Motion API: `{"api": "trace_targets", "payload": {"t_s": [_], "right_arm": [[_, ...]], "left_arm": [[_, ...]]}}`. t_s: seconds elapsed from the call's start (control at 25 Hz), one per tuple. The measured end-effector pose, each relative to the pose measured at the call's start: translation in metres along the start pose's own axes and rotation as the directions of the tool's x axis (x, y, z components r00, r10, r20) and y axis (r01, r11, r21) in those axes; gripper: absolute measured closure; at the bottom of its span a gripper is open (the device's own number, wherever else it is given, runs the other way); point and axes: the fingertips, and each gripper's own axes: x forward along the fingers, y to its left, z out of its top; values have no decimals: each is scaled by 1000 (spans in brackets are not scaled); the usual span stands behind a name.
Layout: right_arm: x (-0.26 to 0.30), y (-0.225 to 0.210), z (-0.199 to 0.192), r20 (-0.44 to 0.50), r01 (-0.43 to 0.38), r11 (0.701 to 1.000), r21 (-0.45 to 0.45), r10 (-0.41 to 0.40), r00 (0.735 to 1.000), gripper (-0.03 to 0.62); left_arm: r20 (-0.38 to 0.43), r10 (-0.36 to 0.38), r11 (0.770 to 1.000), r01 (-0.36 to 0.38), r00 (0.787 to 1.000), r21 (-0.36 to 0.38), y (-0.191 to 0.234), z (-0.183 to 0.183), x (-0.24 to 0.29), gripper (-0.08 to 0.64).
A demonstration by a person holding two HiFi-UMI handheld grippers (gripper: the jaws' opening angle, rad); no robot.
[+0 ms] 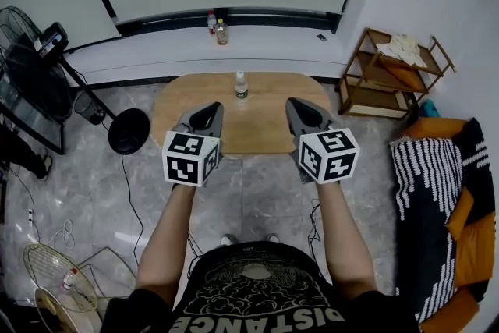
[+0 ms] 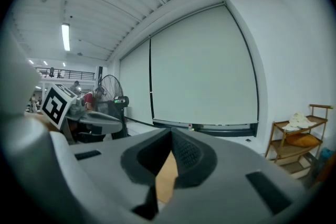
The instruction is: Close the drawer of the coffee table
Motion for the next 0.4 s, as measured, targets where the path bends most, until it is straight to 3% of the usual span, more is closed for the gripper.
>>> {"api": "trace_targets", "payload": {"t_s": [0.4], "right_arm": [[2, 0, -1, -10, 4, 1000, -14, -4, 1000, 588]], "left_arm": [[12, -14, 1000, 14, 1000, 3, -3, 6, 4, 558]]}}
